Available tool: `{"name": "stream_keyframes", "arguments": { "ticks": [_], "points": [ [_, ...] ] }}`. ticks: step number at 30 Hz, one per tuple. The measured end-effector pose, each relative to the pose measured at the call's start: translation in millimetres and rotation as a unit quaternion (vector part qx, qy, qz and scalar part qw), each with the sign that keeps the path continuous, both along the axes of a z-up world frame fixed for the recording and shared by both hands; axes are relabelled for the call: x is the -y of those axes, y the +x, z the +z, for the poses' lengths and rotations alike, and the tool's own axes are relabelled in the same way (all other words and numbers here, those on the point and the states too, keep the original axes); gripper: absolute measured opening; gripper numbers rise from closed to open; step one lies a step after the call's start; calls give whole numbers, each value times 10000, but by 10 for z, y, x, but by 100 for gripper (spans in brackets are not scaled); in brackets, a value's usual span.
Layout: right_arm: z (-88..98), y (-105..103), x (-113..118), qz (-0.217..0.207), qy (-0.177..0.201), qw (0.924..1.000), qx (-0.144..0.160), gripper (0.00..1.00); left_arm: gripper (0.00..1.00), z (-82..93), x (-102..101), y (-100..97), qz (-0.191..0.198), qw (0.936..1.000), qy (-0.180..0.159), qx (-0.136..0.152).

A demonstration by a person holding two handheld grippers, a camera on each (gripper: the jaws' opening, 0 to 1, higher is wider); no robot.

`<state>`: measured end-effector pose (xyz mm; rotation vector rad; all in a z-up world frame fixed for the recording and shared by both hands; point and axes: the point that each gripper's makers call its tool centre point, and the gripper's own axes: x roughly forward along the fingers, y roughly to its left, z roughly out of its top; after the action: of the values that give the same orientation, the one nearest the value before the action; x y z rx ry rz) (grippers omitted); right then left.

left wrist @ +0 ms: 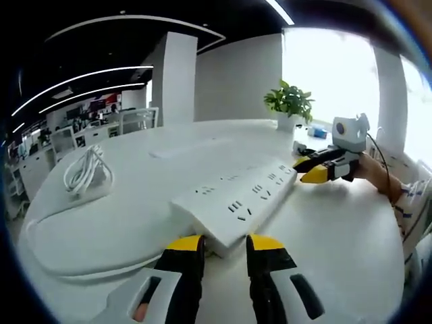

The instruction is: Straighten the power strip on the desk, plug the charger into it

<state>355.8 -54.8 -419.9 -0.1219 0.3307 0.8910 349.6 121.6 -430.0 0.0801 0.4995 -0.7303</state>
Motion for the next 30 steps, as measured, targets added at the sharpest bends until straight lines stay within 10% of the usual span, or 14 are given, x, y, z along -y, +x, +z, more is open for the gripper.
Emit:
{"name": "stream_keyframes", "arguments": {
  "ticks": [30],
  "points": [
    [18,-121,178,329,-335,9984,-299,20,25,-9,46,-48,-248,9997,6,-35]
  ]
}}
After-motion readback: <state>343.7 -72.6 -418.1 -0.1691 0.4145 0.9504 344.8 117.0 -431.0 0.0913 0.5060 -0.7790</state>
